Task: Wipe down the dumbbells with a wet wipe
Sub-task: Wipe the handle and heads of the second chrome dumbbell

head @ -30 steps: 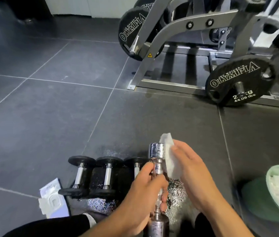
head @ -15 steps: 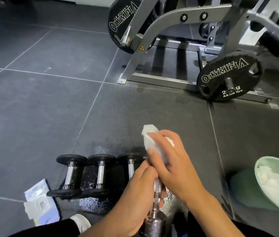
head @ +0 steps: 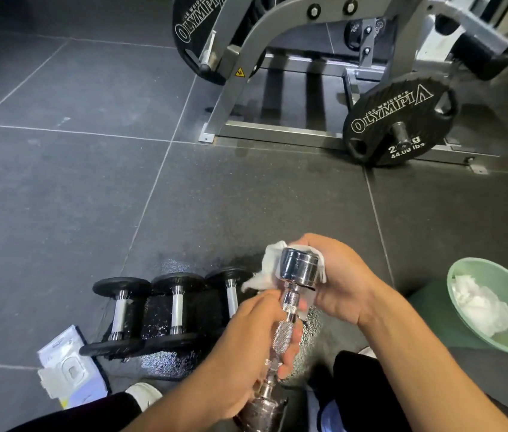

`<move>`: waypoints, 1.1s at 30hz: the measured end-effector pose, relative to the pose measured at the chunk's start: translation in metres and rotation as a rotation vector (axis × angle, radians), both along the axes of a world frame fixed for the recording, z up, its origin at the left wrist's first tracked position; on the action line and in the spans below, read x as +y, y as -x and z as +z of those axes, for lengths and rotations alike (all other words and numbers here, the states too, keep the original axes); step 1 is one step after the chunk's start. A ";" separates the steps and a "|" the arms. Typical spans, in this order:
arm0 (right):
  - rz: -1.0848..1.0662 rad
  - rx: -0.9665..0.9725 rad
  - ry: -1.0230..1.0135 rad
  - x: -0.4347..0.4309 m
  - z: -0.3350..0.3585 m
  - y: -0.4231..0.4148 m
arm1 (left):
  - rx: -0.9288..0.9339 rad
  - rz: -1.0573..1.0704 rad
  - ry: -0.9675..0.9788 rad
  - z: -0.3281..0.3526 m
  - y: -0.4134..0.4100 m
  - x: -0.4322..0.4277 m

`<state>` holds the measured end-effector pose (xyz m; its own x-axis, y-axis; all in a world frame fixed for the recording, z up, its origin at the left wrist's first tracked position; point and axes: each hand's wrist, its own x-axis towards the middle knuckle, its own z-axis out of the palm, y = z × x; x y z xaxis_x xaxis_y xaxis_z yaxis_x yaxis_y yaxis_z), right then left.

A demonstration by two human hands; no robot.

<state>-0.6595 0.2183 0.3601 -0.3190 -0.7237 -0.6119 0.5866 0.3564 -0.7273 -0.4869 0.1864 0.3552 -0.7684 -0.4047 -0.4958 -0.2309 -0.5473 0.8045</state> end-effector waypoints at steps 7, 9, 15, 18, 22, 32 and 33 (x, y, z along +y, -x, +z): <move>-0.020 -0.163 0.289 0.001 0.011 -0.021 | 0.098 0.044 -0.230 -0.001 0.006 -0.015; -0.040 0.027 0.245 0.003 0.008 -0.027 | 0.100 0.051 -0.285 0.019 0.008 -0.011; 0.023 0.454 0.234 0.012 0.006 -0.038 | 0.021 0.099 -0.222 0.016 0.011 -0.029; 0.120 1.120 0.218 0.017 -0.004 -0.044 | 0.008 0.117 -0.177 0.013 0.010 -0.031; 0.277 1.609 0.325 0.018 -0.023 -0.046 | 0.047 0.221 -0.206 0.010 0.013 -0.035; 0.579 1.532 0.399 0.042 -0.008 -0.044 | 0.031 0.311 -0.252 0.009 0.005 -0.054; 0.600 1.549 0.433 0.044 -0.005 -0.041 | 0.035 0.314 -0.260 0.010 0.004 -0.055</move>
<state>-0.6181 0.2623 0.3555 -0.0225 -0.9706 0.2397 -0.8347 -0.1138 -0.5389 -0.4905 0.1318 0.3647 -0.6453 -0.4872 -0.5884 0.0047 -0.7727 0.6347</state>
